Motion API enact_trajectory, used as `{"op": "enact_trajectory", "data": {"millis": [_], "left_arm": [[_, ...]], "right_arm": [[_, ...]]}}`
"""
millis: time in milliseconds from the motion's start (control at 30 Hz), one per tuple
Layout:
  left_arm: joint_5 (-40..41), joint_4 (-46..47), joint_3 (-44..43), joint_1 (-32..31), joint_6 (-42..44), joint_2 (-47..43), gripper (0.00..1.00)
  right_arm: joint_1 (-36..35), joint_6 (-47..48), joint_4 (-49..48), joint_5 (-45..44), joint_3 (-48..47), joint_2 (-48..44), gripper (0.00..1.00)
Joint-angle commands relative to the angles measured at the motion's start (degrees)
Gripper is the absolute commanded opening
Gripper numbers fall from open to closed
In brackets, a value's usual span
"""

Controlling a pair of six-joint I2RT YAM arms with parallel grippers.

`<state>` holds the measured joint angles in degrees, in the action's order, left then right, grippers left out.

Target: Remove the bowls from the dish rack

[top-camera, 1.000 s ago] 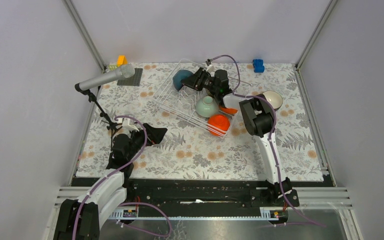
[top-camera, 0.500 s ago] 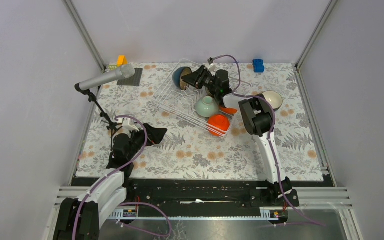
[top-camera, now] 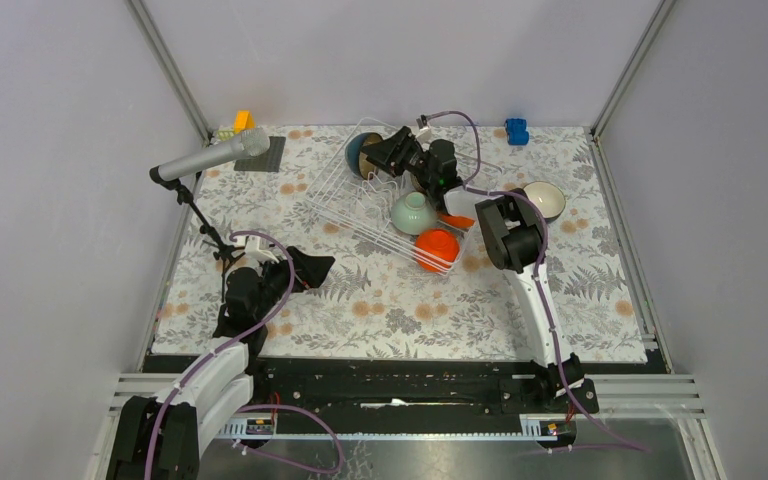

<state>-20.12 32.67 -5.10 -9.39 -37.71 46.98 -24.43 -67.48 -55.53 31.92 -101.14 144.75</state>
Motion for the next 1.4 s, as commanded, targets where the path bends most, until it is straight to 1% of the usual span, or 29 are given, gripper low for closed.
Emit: {"op": "enact_trajectory", "data": {"millis": [0,233,433,600,800,900,1000,1100,1133,1167,1300,1367], "left_arm": [[0.4,2.2,-0.2,0.0,1.0,-0.7,0.99],[0.4,2.1,-0.2,0.0,0.9,-0.8,0.99],[0.4,2.0,-0.3,0.0,1.0,-1.0,0.99],[0.4,1.9,-0.3,0.0,1.0,-0.9,0.99],[0.3,1.9,-0.4,0.0,1.0,-0.9,0.99],[0.3,2.0,-0.3,0.0,0.9,-0.9,0.99],[0.2,2.0,-0.4,0.0,0.9,-0.7,0.99],[0.2,2.1,-0.3,0.0,0.9,-0.7,0.99],[0.2,2.0,-0.4,0.0,0.9,-0.8,0.99],[0.2,2.0,-0.3,0.0,0.9,-0.8,0.99],[0.2,2.0,-0.3,0.0,0.9,-1.0,0.99],[0.3,1.9,-0.3,0.0,0.8,-1.1,0.99]], "right_arm": [[0.0,3.1,2.5,-2.4,-0.6,-2.7,0.69],[-1.3,9.7,12.3,-4.2,-4.3,-3.0,0.71],[-3.0,16.4,23.7,-10.8,-9.9,-2.2,0.70],[-4.5,20.2,29.0,-14.3,-14.4,-0.6,0.66],[-5.5,22.4,31.7,-16.2,-17.7,0.5,0.54],[-5.9,23.4,33.5,-16.7,-20.3,1.3,0.44],[-6.2,24.6,36.2,-16.6,-23.7,1.9,0.38],[-6.3,24.9,37.3,-16.6,-24.2,0.8,0.10],[-6.3,25.2,37.6,-16.6,-23.7,-0.1,0.03],[-6.3,25.4,37.6,-16.4,-23.3,-1.1,0.00],[-6.3,27.6,37.6,-15.4,-19.6,-6.8,0.00],[-6.3,28.8,37.3,-13.4,-18.1,-9.9,0.00]]}}
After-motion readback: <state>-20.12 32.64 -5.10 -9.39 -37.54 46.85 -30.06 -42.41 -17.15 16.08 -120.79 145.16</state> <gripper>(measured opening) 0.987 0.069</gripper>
